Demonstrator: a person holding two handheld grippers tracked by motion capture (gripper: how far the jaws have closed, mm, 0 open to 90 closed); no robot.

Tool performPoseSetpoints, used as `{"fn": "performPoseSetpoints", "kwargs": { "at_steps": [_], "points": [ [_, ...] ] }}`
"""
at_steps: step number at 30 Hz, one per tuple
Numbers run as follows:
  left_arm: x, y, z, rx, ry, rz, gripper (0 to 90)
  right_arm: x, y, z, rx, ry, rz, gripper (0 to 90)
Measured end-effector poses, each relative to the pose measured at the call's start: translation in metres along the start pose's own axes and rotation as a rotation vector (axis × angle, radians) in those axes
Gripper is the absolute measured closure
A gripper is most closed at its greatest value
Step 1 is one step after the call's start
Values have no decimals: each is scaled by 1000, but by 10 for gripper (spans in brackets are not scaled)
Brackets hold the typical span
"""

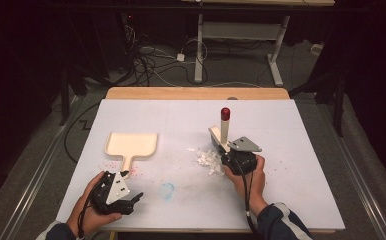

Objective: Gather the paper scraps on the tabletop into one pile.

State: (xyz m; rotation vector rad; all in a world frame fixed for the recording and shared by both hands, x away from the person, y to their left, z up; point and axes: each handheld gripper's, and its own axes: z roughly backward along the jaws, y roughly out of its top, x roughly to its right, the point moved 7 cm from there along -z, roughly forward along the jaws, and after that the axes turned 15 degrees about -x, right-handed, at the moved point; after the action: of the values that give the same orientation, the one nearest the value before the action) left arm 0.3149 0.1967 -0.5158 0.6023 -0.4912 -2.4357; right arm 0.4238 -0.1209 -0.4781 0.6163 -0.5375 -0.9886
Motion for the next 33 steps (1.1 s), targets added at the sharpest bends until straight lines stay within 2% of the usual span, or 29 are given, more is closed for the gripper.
{"fn": "performPoseSetpoints", "kwargs": {
  "at_steps": [3, 8, 11, 15, 17, 19, 21, 23, 25, 27, 29, 31, 33],
  "points": [
    [0, -1, 0, 1, -2, 1, 186, 3, 3, 2, 15, -23, 10, 678],
    [-1, -1, 1, 0, 3, 5, 186, 16, 10, 12, 67, -7, -38, 678],
    [-2, -1, 2, -2, 6, 9, 185, 19, 15, 21, 100, 19, -58, 678],
    [-5, -2, 5, 15, 0, 41, 185, 17, 22, 33, 136, 100, -103, 678],
    [-6, -3, 4, 9, 1, 41, 186, 14, 26, 40, 161, 129, -117, 678],
    [-4, -4, 4, 2, 4, 29, 186, 7, 27, 44, 166, 156, -125, 679],
    [-3, -4, 4, 1, 4, 25, 185, -4, 28, 47, 167, 205, -140, 678],
    [-3, -3, 4, 2, 1, 24, 185, -20, 30, 48, 168, 247, -152, 678],
    [-1, -3, 4, -5, -4, 16, 185, -41, 32, 46, 165, 287, -132, 678],
    [1, -3, 2, -9, -8, 10, 186, -63, 32, 40, 154, 301, -95, 678],
    [2, -4, 1, -14, -12, 5, 185, -80, 31, 29, 136, 312, -81, 678],
    [2, -4, 1, -17, -15, -1, 185, -91, 29, 16, 117, 306, -74, 678],
    [2, -5, 1, -17, -18, 0, 185, -95, 29, 4, 102, 304, -92, 678]
  ]
}}
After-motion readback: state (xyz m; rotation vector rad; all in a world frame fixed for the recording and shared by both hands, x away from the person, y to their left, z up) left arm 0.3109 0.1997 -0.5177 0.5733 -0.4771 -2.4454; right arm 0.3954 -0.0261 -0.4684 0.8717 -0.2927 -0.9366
